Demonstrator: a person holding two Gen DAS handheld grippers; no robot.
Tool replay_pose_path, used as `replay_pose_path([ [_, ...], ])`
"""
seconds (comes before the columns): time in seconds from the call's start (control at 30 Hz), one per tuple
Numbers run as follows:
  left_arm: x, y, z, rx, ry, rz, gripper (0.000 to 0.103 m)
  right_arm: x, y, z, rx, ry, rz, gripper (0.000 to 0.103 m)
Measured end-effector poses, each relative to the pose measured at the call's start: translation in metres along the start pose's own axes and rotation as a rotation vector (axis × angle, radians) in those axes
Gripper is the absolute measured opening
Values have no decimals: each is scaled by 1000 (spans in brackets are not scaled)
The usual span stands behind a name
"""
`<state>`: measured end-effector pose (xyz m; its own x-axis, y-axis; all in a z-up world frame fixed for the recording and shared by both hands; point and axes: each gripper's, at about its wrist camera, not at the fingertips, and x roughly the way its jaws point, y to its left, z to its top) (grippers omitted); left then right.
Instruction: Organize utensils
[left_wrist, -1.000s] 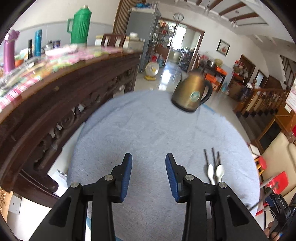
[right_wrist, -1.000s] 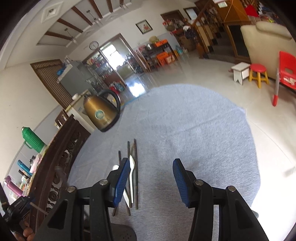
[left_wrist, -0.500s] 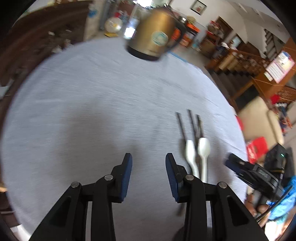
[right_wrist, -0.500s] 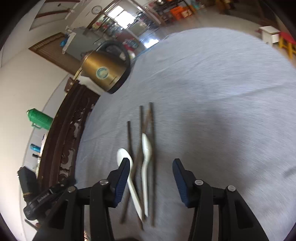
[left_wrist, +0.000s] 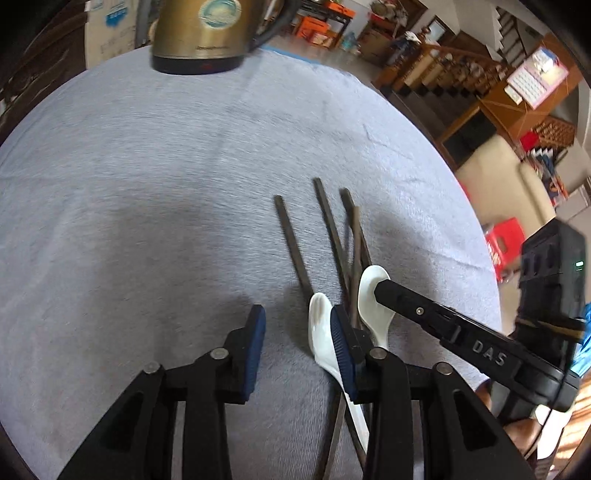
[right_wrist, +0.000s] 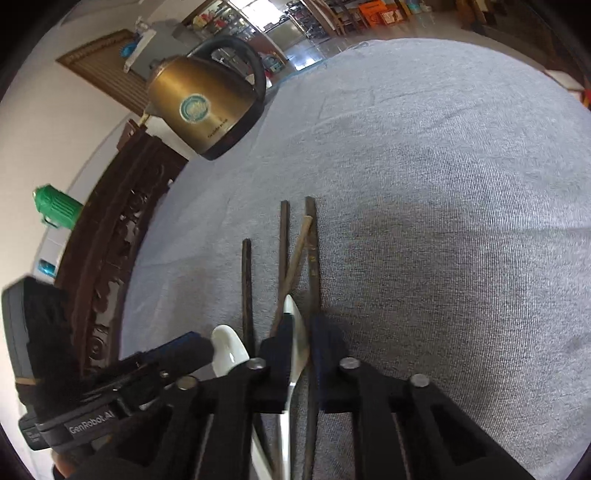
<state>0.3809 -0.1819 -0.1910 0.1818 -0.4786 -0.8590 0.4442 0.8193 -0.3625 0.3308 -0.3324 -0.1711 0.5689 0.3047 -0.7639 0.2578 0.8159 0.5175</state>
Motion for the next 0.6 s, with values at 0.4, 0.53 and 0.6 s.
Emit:
replay_pose_path([
  [0.4, -40, 10, -11, -8, -154, 61, 3, -69, -25, -21, 32, -200, -41, 3],
  [0.53, -70, 25, -20, -65, -236, 110, 3, -107, -28, -40, 37, -325, -89, 3],
  [0.6, -89, 37, -28, -120, -285, 133, 3, -130, -26, -51, 31, -404, -117, 3],
])
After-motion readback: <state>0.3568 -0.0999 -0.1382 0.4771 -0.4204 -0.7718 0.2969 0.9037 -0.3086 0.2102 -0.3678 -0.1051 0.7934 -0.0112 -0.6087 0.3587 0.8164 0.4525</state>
